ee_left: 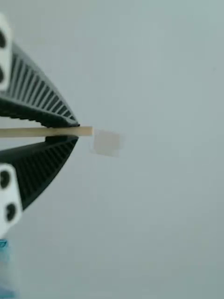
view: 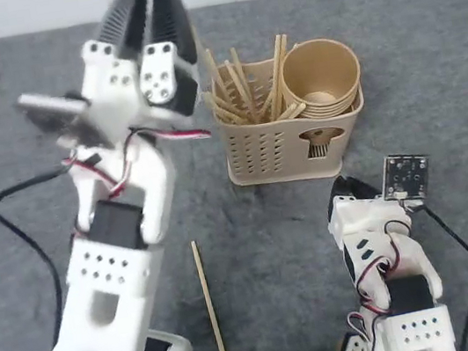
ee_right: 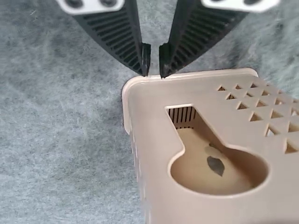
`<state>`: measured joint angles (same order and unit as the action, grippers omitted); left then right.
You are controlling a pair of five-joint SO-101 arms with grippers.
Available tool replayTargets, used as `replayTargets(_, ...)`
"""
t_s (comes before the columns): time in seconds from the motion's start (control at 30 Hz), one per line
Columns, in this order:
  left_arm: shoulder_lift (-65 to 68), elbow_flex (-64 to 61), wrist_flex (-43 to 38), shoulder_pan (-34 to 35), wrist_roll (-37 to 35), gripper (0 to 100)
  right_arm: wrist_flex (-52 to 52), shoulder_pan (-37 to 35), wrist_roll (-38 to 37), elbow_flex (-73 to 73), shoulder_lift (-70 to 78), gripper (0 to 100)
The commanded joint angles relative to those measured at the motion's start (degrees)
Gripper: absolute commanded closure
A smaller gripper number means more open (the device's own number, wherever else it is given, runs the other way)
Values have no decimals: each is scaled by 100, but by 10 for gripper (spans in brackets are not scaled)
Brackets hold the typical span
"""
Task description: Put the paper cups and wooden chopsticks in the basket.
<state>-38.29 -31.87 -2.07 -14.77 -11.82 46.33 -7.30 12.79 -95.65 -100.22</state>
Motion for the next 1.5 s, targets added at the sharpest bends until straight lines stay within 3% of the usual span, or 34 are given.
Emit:
replayTargets(0.0,88,-127,-114,-53,0,987,22,48,-149,-97,4,950)
replayTargets(0.1,88,-374,-114,-237,9,979,22,40,-158,-97,4,950)
replayTargets(0.2,79,-514,-18,-316,0,909,22,40,-167,-97,4,950)
replayTargets(0.4,-53,-514,1301,-422,-18,759,22,57,-167,-97,4,950)
replayTargets(0.57,-774,-462,1697,-396,-18,754,22,48,-167,-97,4,950)
replayTargets(0.63,-1169,-321,2374,-352,-18,754,22,48,-167,-97,4,950)
replayTargets(0.87,-1820,488,6092,413,-18,754,22,57,-167,-97,4,950)
replayTargets(0.97,-1802,488,6998,941,-35,754,22,57,-167,-97,4,950)
replayTargets(1.13,-1802,-585,7235,1407,-659,754,22,48,-167,-97,4,950)
replayTargets(1.47,-1802,-3037,6725,1213,-686,754,22,66,-158,-97,4,950)
